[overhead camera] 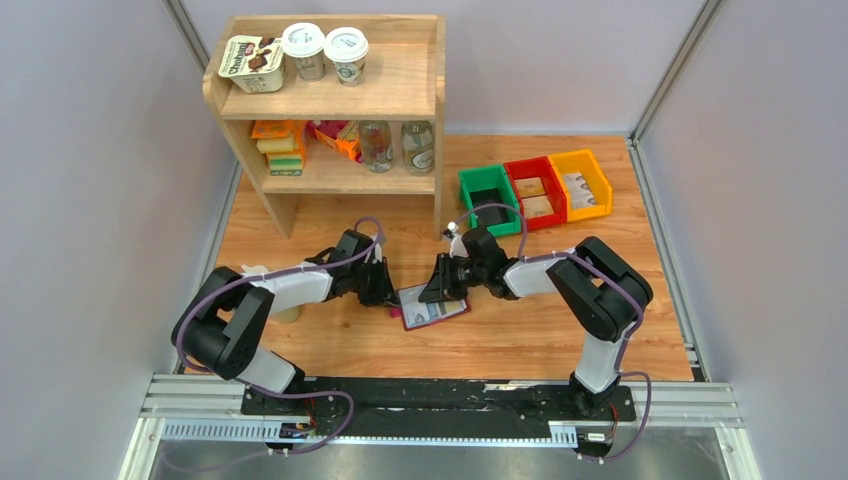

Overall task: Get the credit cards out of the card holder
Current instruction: Remove the credit card from the card holder.

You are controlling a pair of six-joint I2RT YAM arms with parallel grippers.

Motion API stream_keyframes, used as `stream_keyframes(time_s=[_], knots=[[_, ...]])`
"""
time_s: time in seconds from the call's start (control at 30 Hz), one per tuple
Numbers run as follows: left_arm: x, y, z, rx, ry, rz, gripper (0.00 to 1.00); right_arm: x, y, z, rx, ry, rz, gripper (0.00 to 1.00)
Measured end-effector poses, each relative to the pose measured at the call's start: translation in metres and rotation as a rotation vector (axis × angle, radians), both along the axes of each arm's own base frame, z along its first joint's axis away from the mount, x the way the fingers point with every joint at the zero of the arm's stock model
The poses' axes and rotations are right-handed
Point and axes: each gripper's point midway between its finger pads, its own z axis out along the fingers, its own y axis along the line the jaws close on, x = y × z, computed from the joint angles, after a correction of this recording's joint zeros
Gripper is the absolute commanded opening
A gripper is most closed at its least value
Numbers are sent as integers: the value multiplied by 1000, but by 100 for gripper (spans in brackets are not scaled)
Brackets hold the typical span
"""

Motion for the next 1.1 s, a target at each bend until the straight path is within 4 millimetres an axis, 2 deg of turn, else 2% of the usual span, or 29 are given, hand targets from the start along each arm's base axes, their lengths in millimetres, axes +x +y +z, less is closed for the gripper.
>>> stream_keyframes(time_s=[0.17, 0.27, 0.37, 0.43, 0.47, 0.63, 0.93, 1.1], knots=[[-2, 3, 0, 0, -9, 21, 5, 4, 9, 2, 49, 14, -6, 29], [-3, 1, 1, -18, -13, 22, 4, 7, 19, 6, 76, 8, 4, 20], [-4, -1, 1, -22, -18, 17, 4, 2, 30, 13, 99, -4, 33, 17], [-4, -1, 1, -20, -20, 18, 4, 2, 30, 13, 99, -6, 34, 17], [-4, -1, 1, -19, -22, 18, 0, 2, 30, 12, 97, -4, 33, 17], [-4, 0, 0, -5, -31, 18, 0, -1, 29, 16, 96, -4, 47, 19], [-4, 1, 0, 13, -43, 17, 0, -10, 26, 34, 140, 1, 98, 22], [-4, 1, 0, 14, -45, 15, 0, -16, 18, 32, 147, 20, 111, 22]])
